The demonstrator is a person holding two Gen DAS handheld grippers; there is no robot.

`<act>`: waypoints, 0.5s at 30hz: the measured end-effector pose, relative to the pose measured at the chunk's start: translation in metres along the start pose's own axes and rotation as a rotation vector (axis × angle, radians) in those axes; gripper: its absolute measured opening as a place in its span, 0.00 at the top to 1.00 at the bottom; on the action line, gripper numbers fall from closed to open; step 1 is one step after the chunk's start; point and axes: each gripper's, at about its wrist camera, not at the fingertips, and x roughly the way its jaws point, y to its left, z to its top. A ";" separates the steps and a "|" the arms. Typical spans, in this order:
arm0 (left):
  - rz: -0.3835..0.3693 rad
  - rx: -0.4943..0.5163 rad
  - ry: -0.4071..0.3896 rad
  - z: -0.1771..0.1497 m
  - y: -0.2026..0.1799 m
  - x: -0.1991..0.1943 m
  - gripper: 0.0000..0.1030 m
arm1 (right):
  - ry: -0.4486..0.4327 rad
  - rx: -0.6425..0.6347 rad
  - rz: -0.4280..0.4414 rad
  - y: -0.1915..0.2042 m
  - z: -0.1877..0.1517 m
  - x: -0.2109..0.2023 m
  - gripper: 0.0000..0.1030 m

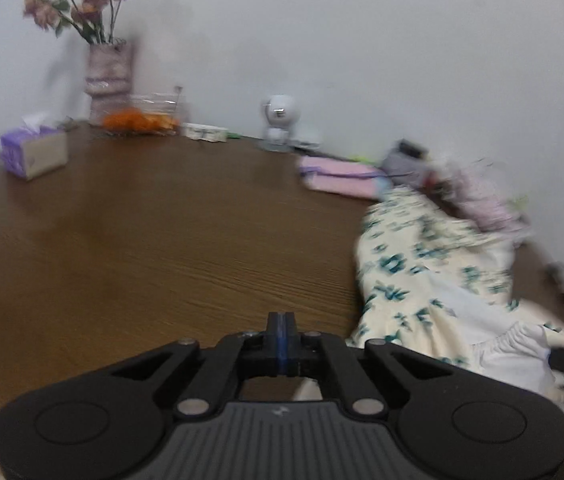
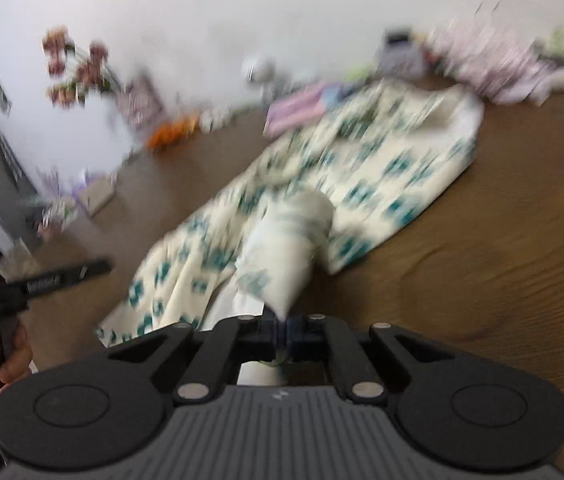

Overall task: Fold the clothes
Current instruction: 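Lay the garment flat on the table with the right gripper while the left gripper pinches its edge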

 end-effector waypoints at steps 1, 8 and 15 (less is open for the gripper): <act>-0.070 0.020 -0.003 -0.004 -0.016 -0.010 0.83 | -0.020 0.007 0.003 -0.008 0.002 -0.022 0.97; -0.171 0.317 -0.015 -0.058 -0.166 -0.002 0.13 | -0.042 0.046 -0.069 -0.041 -0.026 -0.075 0.97; -0.138 0.179 0.153 -0.050 -0.155 0.027 0.94 | -0.041 0.082 -0.064 -0.067 -0.043 -0.079 0.97</act>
